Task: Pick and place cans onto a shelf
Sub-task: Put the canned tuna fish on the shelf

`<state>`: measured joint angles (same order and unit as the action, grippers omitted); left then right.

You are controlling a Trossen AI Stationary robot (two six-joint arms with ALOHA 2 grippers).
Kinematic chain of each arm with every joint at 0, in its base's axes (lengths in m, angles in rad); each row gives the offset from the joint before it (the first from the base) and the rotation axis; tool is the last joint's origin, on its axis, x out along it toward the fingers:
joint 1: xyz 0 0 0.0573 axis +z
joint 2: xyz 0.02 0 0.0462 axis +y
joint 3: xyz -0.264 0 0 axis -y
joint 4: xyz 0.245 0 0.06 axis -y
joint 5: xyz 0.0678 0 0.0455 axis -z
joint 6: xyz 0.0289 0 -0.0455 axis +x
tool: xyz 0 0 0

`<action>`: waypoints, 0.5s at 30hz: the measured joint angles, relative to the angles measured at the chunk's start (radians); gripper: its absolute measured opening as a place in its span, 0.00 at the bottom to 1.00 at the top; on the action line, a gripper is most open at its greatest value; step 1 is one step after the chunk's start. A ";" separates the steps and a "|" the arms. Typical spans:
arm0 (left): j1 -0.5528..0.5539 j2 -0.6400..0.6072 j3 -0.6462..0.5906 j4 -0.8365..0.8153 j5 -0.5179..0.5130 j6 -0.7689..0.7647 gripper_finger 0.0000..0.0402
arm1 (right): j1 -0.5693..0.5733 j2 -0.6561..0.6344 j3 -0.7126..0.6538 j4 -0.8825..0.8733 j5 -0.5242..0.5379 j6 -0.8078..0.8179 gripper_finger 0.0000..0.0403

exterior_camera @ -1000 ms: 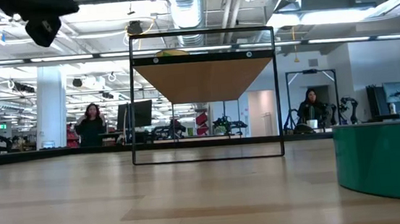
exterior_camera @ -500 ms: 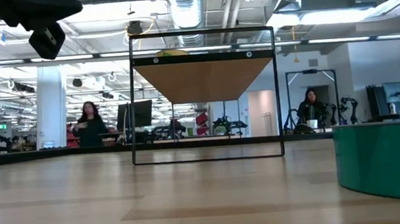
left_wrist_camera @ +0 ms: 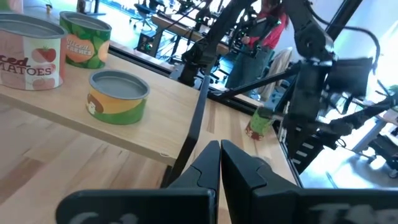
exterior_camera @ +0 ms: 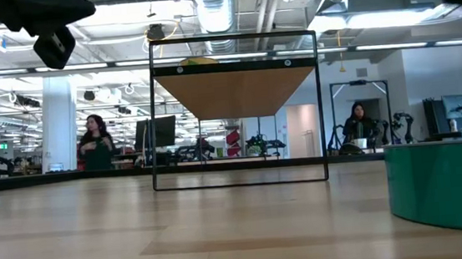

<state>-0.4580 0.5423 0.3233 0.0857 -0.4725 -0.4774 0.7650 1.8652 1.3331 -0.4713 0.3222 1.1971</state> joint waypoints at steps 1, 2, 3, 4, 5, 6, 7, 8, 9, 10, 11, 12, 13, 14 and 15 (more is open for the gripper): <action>0.000 0.000 0.000 -0.001 0.000 0.000 0.00 | -0.007 0.015 0.000 -0.006 -0.046 -0.012 0.02; 0.000 0.000 0.000 -0.004 0.000 0.000 0.00 | -0.015 0.028 0.000 -0.013 -0.085 -0.019 0.02; 0.000 0.000 0.000 -0.008 0.000 0.000 0.00 | -0.023 0.041 0.000 -0.019 -0.114 -0.024 0.03; 0.000 0.000 0.000 -0.014 0.000 -0.001 0.00 | -0.030 0.052 0.000 -0.028 -0.131 -0.025 0.04; 0.000 0.000 0.000 -0.020 0.000 -0.005 0.00 | -0.036 0.058 0.000 -0.038 -0.143 -0.034 0.04; 0.000 0.000 0.000 -0.024 0.000 -0.007 0.00 | -0.041 0.064 0.000 -0.048 -0.147 -0.047 0.06; 0.000 0.000 0.000 -0.027 0.000 -0.012 0.00 | -0.045 0.070 0.008 -0.060 -0.150 -0.060 0.07; 0.000 0.000 0.000 -0.028 0.001 -0.014 0.00 | -0.050 0.074 0.020 -0.076 -0.152 -0.076 0.08; 0.000 0.000 0.000 -0.028 0.002 -0.014 0.00 | -0.053 0.075 0.033 -0.103 -0.152 -0.099 0.09; 0.000 0.000 0.000 -0.028 0.006 -0.014 0.00 | -0.057 0.075 0.048 -0.132 -0.153 -0.121 0.10; 0.000 0.000 0.000 -0.029 0.006 -0.015 0.00 | -0.059 0.074 0.059 -0.143 -0.152 -0.145 0.11; 0.000 0.000 0.000 -0.032 0.006 -0.015 0.00 | -0.061 0.074 0.068 -0.148 -0.153 -0.168 0.11; 0.000 0.000 0.000 -0.034 0.006 -0.015 0.00 | -0.061 0.074 0.073 -0.154 -0.152 -0.190 0.12; 0.000 0.000 0.000 -0.035 0.006 -0.015 0.00 | -0.062 0.074 0.076 -0.160 -0.153 -0.214 0.12; 0.000 0.000 0.000 -0.039 0.006 -0.015 0.00 | -0.063 0.074 0.079 -0.165 -0.153 -0.235 0.13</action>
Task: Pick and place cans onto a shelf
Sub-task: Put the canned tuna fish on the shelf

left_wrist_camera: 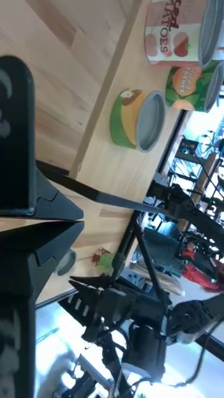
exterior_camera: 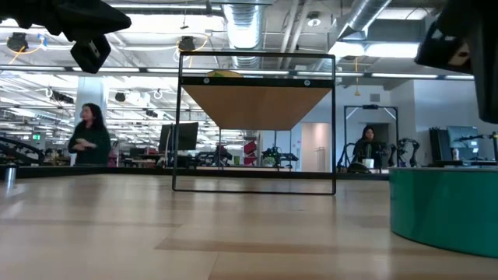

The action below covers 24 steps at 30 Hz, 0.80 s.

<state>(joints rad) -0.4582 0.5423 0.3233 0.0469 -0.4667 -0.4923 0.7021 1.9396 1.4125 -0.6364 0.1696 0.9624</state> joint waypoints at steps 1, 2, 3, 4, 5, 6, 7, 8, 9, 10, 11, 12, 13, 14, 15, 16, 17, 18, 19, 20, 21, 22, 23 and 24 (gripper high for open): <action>0.000 0.000 0.000 -0.007 0.000 0.000 0.00 | 0.000 0.000 0.001 0.000 0.000 -0.016 0.13; 0.000 0.000 0.000 -0.010 0.000 0.000 0.00 | 0.000 0.001 0.002 0.001 -0.002 -0.030 0.14; 0.000 0.000 0.000 -0.011 0.000 0.000 0.00 | 0.000 0.009 0.004 0.000 -0.004 -0.040 0.15; 0.000 0.000 0.000 -0.011 0.000 0.000 0.00 | -0.003 0.017 0.004 0.000 -0.009 -0.045 0.16; 0.000 0.000 0.000 -0.012 0.000 0.001 0.00 | -0.005 0.025 0.003 -0.008 -0.013 -0.052 0.18; 0.000 0.000 0.000 -0.012 0.000 0.001 0.00 | -0.005 0.030 0.002 -0.013 -0.015 -0.053 0.20; 0.000 0.000 0.000 -0.012 0.000 0.001 0.00 | -0.005 0.031 0.001 -0.014 -0.018 -0.055 0.22; 0.000 0.000 0.000 -0.013 0.000 0.001 0.00 | -0.005 0.030 0.002 -0.010 -0.018 -0.062 0.24; 0.000 0.000 0.000 -0.013 0.001 0.001 0.00 | -0.005 0.030 0.003 -0.006 -0.017 -0.072 0.27; 0.000 0.000 0.000 -0.013 0.001 0.001 0.00 | -0.005 0.030 0.003 -0.007 -0.015 -0.081 0.30; 0.000 0.000 0.000 -0.013 0.001 0.001 0.00 | -0.005 0.030 0.003 -0.011 -0.014 -0.093 0.32; 0.000 0.000 0.000 -0.014 0.001 0.001 0.00 | -0.006 0.030 0.003 -0.013 -0.014 -0.105 0.34; 0.000 0.000 0.000 -0.014 0.001 0.001 0.00 | -0.011 0.030 0.003 -0.011 -0.014 -0.120 0.36; 0.000 0.000 0.000 -0.014 0.001 0.001 0.00 | -0.012 0.030 0.003 -0.010 -0.014 -0.132 0.38; 0.000 0.000 0.000 -0.014 0.001 0.001 0.00 | -0.013 0.030 0.003 -0.011 -0.014 -0.146 0.39; 0.000 0.000 0.000 -0.015 0.001 0.002 0.00 | -0.013 0.030 0.003 -0.011 -0.014 -0.162 0.40; 0.000 0.000 0.000 -0.015 0.001 0.002 0.00 | -0.013 0.030 0.003 -0.011 -0.013 -0.182 0.40; 0.000 0.000 0.000 -0.015 0.001 0.002 0.00 | -0.013 0.038 0.003 -0.009 -0.013 -0.202 0.40; 0.000 0.000 0.000 -0.015 0.001 0.002 0.00 | -0.013 0.047 0.004 -0.004 -0.013 -0.217 0.40; 0.000 0.000 0.000 -0.015 0.001 0.002 0.00 | -0.014 0.057 0.003 -0.005 -0.013 -0.237 0.40; 0.000 0.000 0.000 -0.015 0.001 0.002 0.00 | -0.014 0.065 0.001 -0.008 -0.016 -0.258 0.39; 0.000 0.000 0.000 -0.015 0.001 0.002 0.00 | -0.013 0.073 0.001 -0.004 -0.018 -0.278 0.38; 0.000 0.000 0.000 -0.015 0.001 0.002 0.00 | -0.012 0.077 0.002 0.011 -0.022 -0.290 0.37; 0.000 0.000 0.000 -0.015 0.001 0.002 0.00 | -0.010 0.077 0.002 0.013 -0.022 -0.304 0.37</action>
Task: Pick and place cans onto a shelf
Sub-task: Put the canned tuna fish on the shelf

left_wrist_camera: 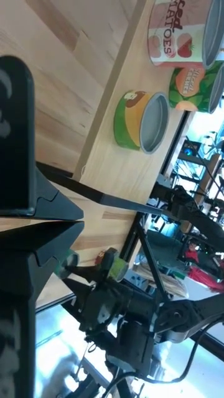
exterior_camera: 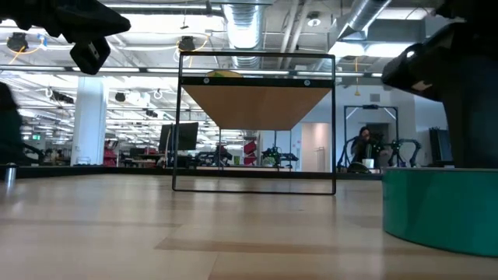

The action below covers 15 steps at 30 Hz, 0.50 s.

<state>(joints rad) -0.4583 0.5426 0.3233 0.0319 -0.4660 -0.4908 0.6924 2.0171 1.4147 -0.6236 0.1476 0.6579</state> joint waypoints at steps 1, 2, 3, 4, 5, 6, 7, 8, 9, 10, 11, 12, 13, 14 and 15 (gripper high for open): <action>0.000 0.000 0.000 0.001 0.000 0.000 0.00 | 0.001 0.000 0.000 -0.007 0.002 -0.011 0.36; 0.000 0.000 0.000 0.001 0.000 0.000 0.00 | 0.001 0.003 0.000 -0.013 0.009 -0.012 0.35; 0.000 0.000 0.000 -0.001 0.000 0.000 0.00 | -0.003 0.010 0.002 -0.015 0.013 -0.012 0.34; 0.000 0.000 0.000 -0.002 0.000 0.000 0.00 | -0.005 0.011 0.003 -0.024 0.018 -0.013 0.32; 0.000 0.000 0.000 -0.001 -0.001 0.000 0.00 | -0.007 0.007 0.003 -0.041 0.024 -0.015 0.31; 0.000 0.000 0.000 -0.001 -0.002 0.000 0.00 | -0.011 0.006 0.003 -0.053 0.024 -0.016 0.29; 0.000 0.000 0.000 -0.004 -0.003 0.000 0.00 | -0.015 0.006 0.003 -0.062 0.024 -0.016 0.27; 0.000 0.000 0.000 -0.007 -0.005 0.000 0.00 | -0.019 0.006 0.003 -0.072 0.029 -0.016 0.25; 0.000 0.000 0.000 -0.006 -0.006 0.000 0.00 | -0.023 0.005 0.003 -0.082 0.034 -0.016 0.23; 0.000 0.000 0.000 -0.006 -0.009 0.000 0.00 | -0.028 0.005 0.003 -0.086 0.037 -0.015 0.21; 0.000 0.000 0.000 -0.009 -0.010 0.000 0.00 | -0.034 0.005 0.003 -0.088 0.038 -0.015 0.18; 0.000 0.000 0.000 -0.014 -0.010 0.000 0.00 | -0.039 0.005 0.003 -0.088 0.037 -0.015 0.16; 0.000 0.000 0.000 -0.016 -0.010 0.000 0.00 | -0.044 0.005 0.003 -0.088 0.037 -0.015 0.14; 0.000 0.000 0.000 -0.016 -0.010 0.000 0.00 | -0.049 0.005 0.003 -0.087 0.036 -0.014 0.11; 0.000 0.000 0.000 -0.017 -0.010 0.000 0.00 | -0.053 0.005 0.003 -0.088 0.034 -0.014 0.09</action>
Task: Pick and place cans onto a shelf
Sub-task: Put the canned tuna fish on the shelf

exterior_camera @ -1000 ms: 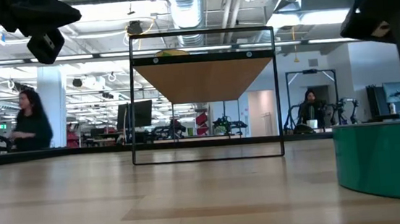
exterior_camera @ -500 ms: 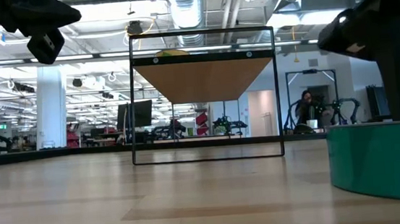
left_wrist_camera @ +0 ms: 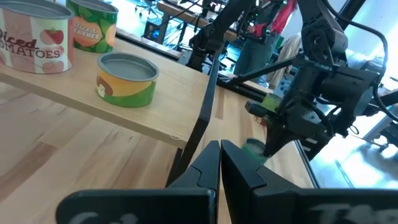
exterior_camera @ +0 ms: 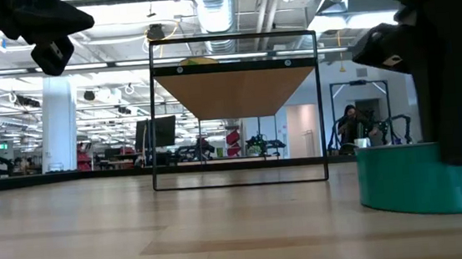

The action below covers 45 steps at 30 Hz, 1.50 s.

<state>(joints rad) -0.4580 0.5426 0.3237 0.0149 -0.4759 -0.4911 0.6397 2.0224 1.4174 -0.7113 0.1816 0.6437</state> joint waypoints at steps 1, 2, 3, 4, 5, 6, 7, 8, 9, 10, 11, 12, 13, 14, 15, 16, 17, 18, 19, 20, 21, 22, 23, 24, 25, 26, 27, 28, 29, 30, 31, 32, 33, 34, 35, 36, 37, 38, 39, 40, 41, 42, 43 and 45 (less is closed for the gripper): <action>0.000 0.000 0.000 -0.001 0.000 0.000 0.00 | -0.003 0.000 0.000 0.000 -0.001 0.000 0.06; 0.000 0.000 0.000 -0.001 0.000 0.000 0.00 | -0.006 -0.001 0.000 0.000 -0.004 0.001 0.04; 0.000 0.000 0.000 -0.001 0.000 0.000 0.00 | -0.008 -0.004 0.000 0.000 -0.012 0.002 0.03; 0.000 0.000 0.000 -0.002 0.000 0.000 0.00 | -0.010 -0.008 -0.001 -0.001 -0.019 0.002 0.02; 0.000 0.000 0.000 -0.002 -0.001 0.000 0.00 | -0.012 -0.011 -0.002 -0.002 -0.024 0.004 0.02; 0.000 0.000 0.000 -0.002 -0.001 0.000 0.00 | -0.015 -0.014 -0.002 -0.002 -0.026 0.017 0.03; 0.000 0.000 0.000 -0.002 -0.001 0.000 0.00 | -0.017 -0.020 -0.002 -0.011 -0.027 0.033 0.03; 0.000 0.000 0.000 -0.002 -0.001 0.000 0.00 | -0.021 -0.029 0.000 -0.025 -0.027 0.043 0.03; 0.000 0.000 0.000 -0.002 -0.001 0.000 0.00 | -0.021 -0.039 0.008 -0.036 -0.033 0.048 0.03; 0.000 0.000 0.000 -0.002 0.000 0.000 0.00 | -0.022 -0.051 0.020 -0.041 -0.034 0.048 0.02; 0.000 0.000 0.000 -0.002 0.003 0.001 0.00 | -0.024 -0.065 0.037 -0.044 -0.032 0.048 0.01; 0.000 0.000 0.000 -0.002 0.013 0.008 0.00 | -0.027 -0.078 0.056 -0.049 -0.032 0.048 0.01; 0.000 0.000 0.000 -0.001 0.021 0.012 0.00 | -0.029 -0.091 0.075 -0.058 -0.033 0.048 0.01; 0.000 0.000 0.000 -0.001 0.024 0.013 0.00 | -0.032 -0.103 0.095 -0.068 -0.033 0.048 0.01; 0.000 0.000 0.000 -0.002 0.025 0.013 0.00 | -0.035 -0.115 0.117 -0.075 -0.033 0.045 0.02; 0.000 0.000 0.000 -0.002 0.027 0.014 0.00 | -0.039 -0.129 0.138 -0.076 -0.032 0.039 0.02; 0.000 0.000 0.000 -0.002 0.028 0.014 0.00 | -0.045 -0.145 0.167 -0.077 -0.032 0.033 0.02; 0.000 0.000 0.000 -0.002 0.032 0.015 0.00 | -0.054 -0.161 0.197 -0.075 -0.030 0.029 0.01; 0.000 0.000 0.000 -0.002 0.034 0.016 0.00 | -0.062 -0.175 0.228 -0.076 -0.028 0.018 0.01; 0.000 0.000 0.000 -0.002 0.035 0.016 0.00 | -0.071 -0.186 0.258 -0.083 -0.026 0.001 0.01; 0.000 0.000 0.000 -0.002 0.035 0.016 0.00 | -0.081 -0.194 0.289 -0.098 -0.024 -0.021 0.01; 0.000 0.000 0.000 -0.002 0.035 0.016 0.00 | -0.094 -0.201 0.318 -0.107 -0.022 -0.044 0.01; 0.000 0.000 0.000 -0.002 0.035 0.016 0.00 | -0.109 -0.207 0.346 -0.111 -0.020 -0.067 0.01; 0.000 0.000 0.000 -0.002 0.035 0.016 0.00 | -0.125 -0.213 0.373 -0.119 -0.018 -0.086 0.01; 0.000 0.000 0.000 -0.002 0.034 0.016 0.00 | -0.143 -0.220 0.397 -0.131 -0.017 -0.108 0.01; 0.000 0.000 0.000 -0.002 0.034 0.016 0.00 | -0.163 -0.225 0.420 -0.143 -0.017 -0.134 0.01; 0.000 0.000 0.000 -0.002 0.034 0.017 0.00 | -0.185 -0.228 0.441 -0.150 -0.016 -0.162 0.01; 0.000 0.000 0.000 -0.002 0.034 0.020 0.00 | -0.208 -0.230 0.458 -0.158 -0.015 -0.189 0.01; 0.000 0.000 0.000 -0.002 0.034 0.025 0.00 | -0.233 -0.230 0.473 -0.172 -0.014 -0.215 0.01; 0.000 0.000 0.000 -0.002 0.034 0.027 0.00 | -0.257 -0.230 0.486 -0.188 -0.015 -0.238 0.01; 0.000 0.000 0.000 -0.002 0.034 0.027 0.00 | -0.282 -0.230 0.497 -0.201 -0.017 -0.258 0.01; 0.000 0.000 0.000 -0.002 0.034 0.028 0.00 | -0.306 -0.230 0.506 -0.214 -0.019 -0.275 0.01; 0.000 0.000 0.000 -0.002 0.034 0.028 0.00 | -0.330 -0.230 0.515 -0.234 -0.023 -0.290 0.01; 0.000 -0.001 0.000 -0.002 0.033 0.030 0.00 | -0.351 -0.230 0.520 -0.258 -0.023 -0.307 0.02; 0.000 -0.004 0.000 -0.002 0.034 0.031 0.00 | -0.372 -0.230 0.523 -0.290 -0.027 -0.320 0.02; 0.000 -0.011 0.000 -0.004 0.034 0.032 0.00 | -0.392 -0.230 0.525 -0.323 -0.039 -0.331 0.02; 0.000 -0.016 0.000 -0.003 0.034 0.035 0.00 | -0.412 -0.230 0.525 -0.358 -0.051 -0.338 0.02; 0.000 -0.019 0.001 -0.002 0.034 0.039 0.00 | -0.430 -0.230 0.525 -0.393 -0.059 -0.339 0.01; 0.000 -0.024 0.001 -0.003 0.034 0.043 0.00 | -0.447 -0.230 0.525 -0.434 -0.066 -0.343 0.01; 0.000 -0.030 0.001 -0.006 0.034 0.047 0.00 | -0.462 -0.230 0.526 -0.473 -0.071 -0.350 0.01; 0.000 -0.036 0.001 -0.004 0.034 0.053 0.00 | -0.479 -0.230 0.526 -0.502 -0.076 -0.359 0.01; 0.000 -0.040 0.001 -0.003 0.033 0.057 0.00 | -0.493 -0.223 0.526 -0.521 -0.080 -0.364 0.01; 0.000 -0.042 0.001 -0.003 0.031 0.061 0.00 | -0.509 -0.217 0.527 -0.530 -0.090 -0.368 0.01; 0.000 -0.042 0.001 -0.005 0.026 0.061 0.00 | -0.536 -0.208 0.524 -0.545 -0.125 -0.387 0.01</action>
<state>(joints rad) -0.4583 0.5007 0.3244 0.0102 -0.4502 -0.4297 0.1033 1.8139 1.9415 -1.2567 0.0568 0.2571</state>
